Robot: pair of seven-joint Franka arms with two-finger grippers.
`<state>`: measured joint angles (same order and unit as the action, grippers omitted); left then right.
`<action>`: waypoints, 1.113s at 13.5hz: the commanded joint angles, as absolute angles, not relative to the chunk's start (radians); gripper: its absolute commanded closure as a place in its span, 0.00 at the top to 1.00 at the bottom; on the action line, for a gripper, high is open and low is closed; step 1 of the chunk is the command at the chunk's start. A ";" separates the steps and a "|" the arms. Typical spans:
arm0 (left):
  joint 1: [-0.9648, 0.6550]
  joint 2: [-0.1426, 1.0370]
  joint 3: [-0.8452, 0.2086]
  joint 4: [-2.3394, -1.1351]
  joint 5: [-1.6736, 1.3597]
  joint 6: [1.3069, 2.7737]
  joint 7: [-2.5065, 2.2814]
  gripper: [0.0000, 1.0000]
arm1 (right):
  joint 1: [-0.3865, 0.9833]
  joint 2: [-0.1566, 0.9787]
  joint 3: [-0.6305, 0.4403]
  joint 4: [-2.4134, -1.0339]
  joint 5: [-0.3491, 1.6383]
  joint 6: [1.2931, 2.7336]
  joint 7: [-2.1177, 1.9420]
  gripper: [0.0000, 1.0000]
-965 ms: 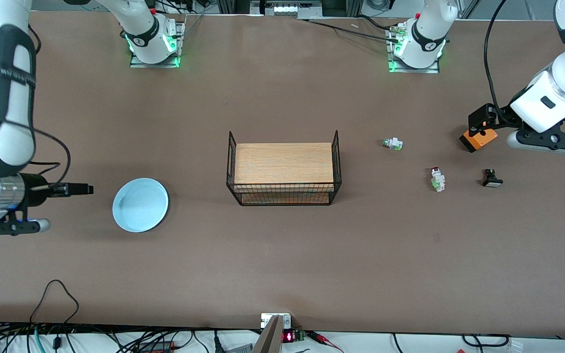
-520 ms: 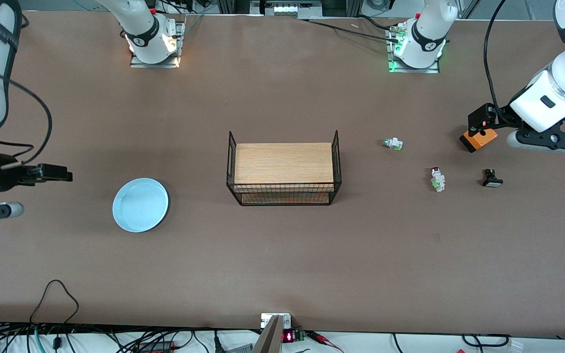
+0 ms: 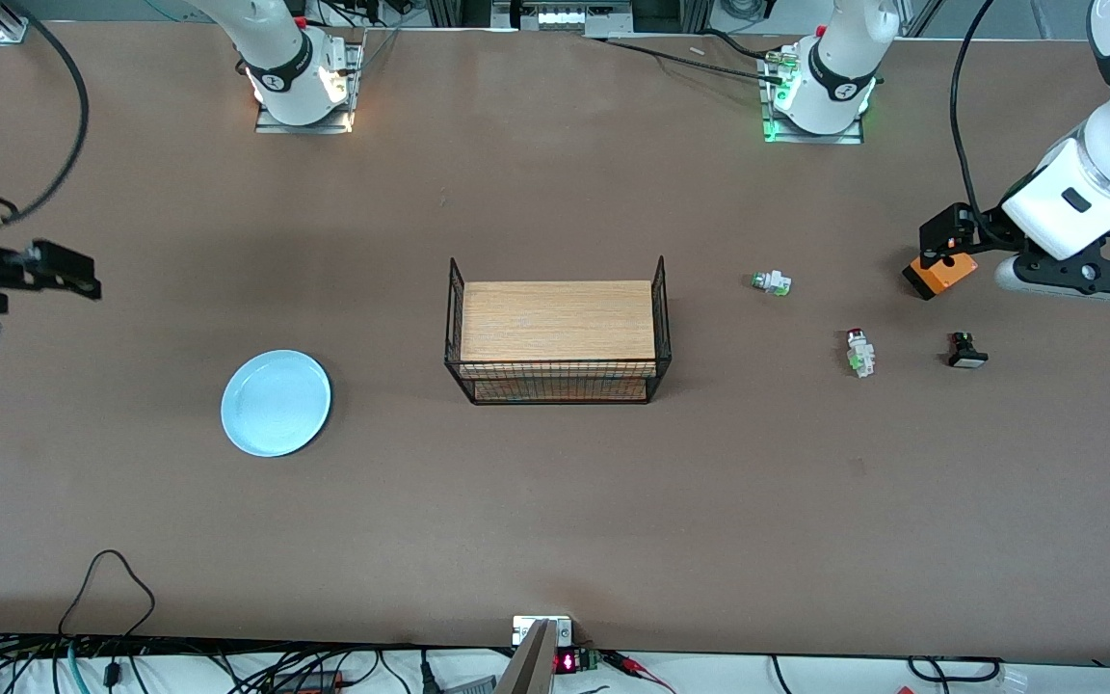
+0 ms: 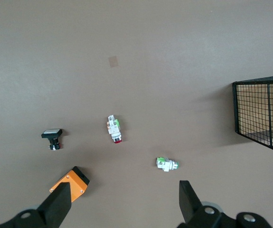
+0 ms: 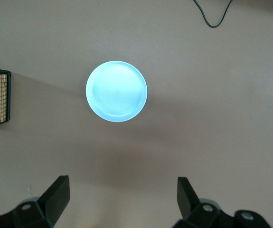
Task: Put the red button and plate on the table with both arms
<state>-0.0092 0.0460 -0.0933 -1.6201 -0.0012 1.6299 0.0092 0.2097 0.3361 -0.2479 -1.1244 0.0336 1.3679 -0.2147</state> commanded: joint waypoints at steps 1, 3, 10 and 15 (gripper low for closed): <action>-0.011 0.058 -0.092 -1.586 -0.003 1.603 0.031 1.00 | 0.100 0.178 -0.105 -1.343 -0.014 1.443 -0.201 1.00; -0.011 0.060 -0.092 -1.586 -0.003 1.603 0.031 1.00 | 0.045 0.082 -0.045 -1.472 -0.035 1.480 -0.114 1.00; -0.011 0.060 -0.092 -1.586 0.000 1.605 0.031 1.00 | -0.121 -0.100 0.258 -1.712 -0.040 1.552 0.172 1.00; -0.009 0.070 -0.091 -1.585 0.037 1.609 0.031 1.00 | -0.090 -0.072 0.096 -1.709 -0.040 1.617 -0.043 1.00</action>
